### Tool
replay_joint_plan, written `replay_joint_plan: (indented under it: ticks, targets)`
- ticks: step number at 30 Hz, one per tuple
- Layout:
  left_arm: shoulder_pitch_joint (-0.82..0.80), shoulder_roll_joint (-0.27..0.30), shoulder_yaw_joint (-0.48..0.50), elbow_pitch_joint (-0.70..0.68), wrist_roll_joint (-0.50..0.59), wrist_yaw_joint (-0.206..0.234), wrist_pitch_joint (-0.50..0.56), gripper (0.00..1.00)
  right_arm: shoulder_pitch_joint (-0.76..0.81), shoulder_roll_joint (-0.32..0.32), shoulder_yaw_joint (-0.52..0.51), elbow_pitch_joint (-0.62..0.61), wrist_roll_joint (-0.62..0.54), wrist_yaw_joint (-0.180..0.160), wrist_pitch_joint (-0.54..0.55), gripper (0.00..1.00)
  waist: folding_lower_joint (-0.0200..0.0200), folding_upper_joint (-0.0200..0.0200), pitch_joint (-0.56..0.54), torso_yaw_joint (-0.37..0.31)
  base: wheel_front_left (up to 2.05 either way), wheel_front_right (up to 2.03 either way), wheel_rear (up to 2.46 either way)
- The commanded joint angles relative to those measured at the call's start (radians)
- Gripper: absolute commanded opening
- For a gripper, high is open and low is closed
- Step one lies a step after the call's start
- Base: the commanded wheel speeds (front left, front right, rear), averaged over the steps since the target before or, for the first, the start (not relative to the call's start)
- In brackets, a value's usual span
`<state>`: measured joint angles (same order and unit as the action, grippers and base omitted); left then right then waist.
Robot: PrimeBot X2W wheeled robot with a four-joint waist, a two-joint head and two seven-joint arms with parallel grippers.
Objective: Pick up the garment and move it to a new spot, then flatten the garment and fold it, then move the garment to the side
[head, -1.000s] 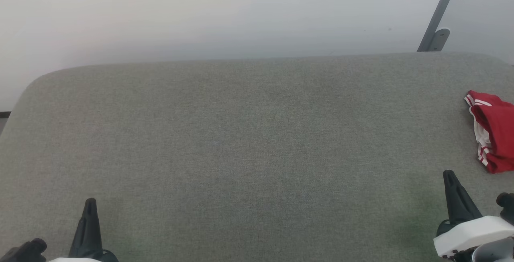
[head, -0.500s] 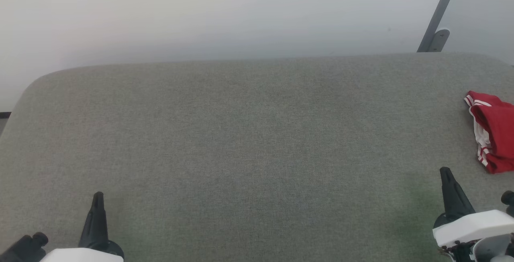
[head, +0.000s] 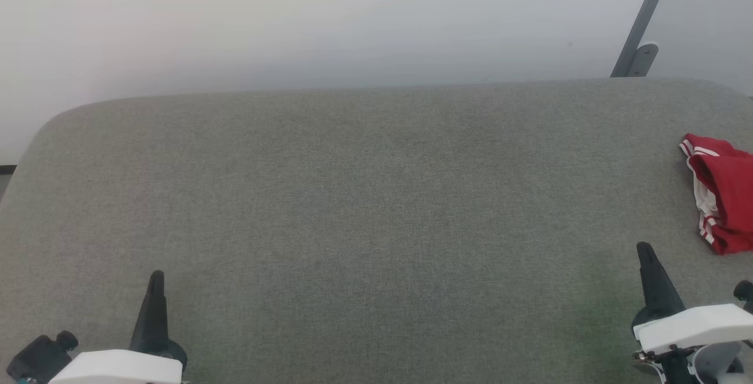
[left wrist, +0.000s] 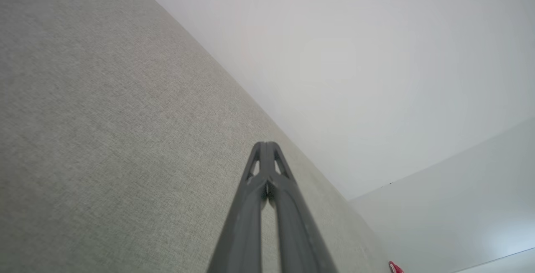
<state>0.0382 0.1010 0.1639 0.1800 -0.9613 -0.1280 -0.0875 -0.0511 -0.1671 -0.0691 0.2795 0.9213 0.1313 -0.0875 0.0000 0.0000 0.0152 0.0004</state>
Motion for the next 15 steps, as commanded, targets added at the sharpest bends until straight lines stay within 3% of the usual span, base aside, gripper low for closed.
replay_joint_plan:
  ticks: [1, 15]
  targets:
    - [-0.027, 0.004, -0.001, -0.007, -0.039, -0.002, 0.011, 0.00, -0.027, -0.001, -0.007, -0.017, 0.037, 0.000, 0.010, 0.00, 0.0000, 0.0000, 0.000, 0.000, 0.00, 0.00, 0.00]
    - [-0.057, -0.008, -0.013, 0.009, -0.178, -0.002, 0.054, 0.00, -0.035, 0.026, -0.016, -0.022, 0.185, 0.000, 0.055, 0.00, 0.0000, 0.0000, -0.002, 0.000, 0.00, 0.00, 0.00]
